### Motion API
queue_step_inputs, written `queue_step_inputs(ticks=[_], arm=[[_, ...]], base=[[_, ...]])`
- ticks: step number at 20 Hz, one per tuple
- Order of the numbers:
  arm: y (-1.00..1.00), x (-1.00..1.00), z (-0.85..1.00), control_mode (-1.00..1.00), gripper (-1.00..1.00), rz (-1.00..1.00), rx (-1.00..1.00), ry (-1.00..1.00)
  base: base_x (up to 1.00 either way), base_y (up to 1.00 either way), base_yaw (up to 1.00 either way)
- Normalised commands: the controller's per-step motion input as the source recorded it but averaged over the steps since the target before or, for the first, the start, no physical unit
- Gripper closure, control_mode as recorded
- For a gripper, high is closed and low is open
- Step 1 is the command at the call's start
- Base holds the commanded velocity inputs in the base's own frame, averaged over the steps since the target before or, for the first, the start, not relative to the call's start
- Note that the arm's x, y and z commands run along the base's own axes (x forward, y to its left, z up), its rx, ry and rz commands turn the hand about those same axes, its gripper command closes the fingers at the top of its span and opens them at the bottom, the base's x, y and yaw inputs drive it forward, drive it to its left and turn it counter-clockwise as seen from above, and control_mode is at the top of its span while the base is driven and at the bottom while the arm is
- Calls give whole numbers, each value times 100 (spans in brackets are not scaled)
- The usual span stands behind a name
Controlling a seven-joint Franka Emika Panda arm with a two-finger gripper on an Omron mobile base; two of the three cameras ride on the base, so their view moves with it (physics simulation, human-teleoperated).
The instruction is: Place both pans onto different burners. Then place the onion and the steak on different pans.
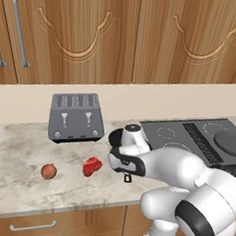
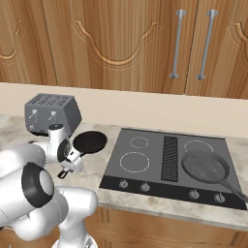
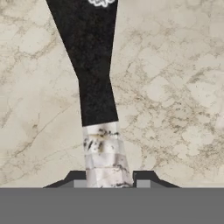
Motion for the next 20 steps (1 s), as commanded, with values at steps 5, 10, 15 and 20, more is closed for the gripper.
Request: queue_step_inputs(ticks=[5, 10, 15, 20], arm=[[-29, -10, 45, -100, 100, -4, 2, -2], [-52, -2, 21, -100, 100, -10, 2, 0], [-47, 0, 6, -100, 100, -13, 0, 0], [-33, 0, 1, -100, 100, -15, 0, 0]], base=[[0, 0, 0], [0, 0, 0], [0, 0, 0], [0, 0, 0]])
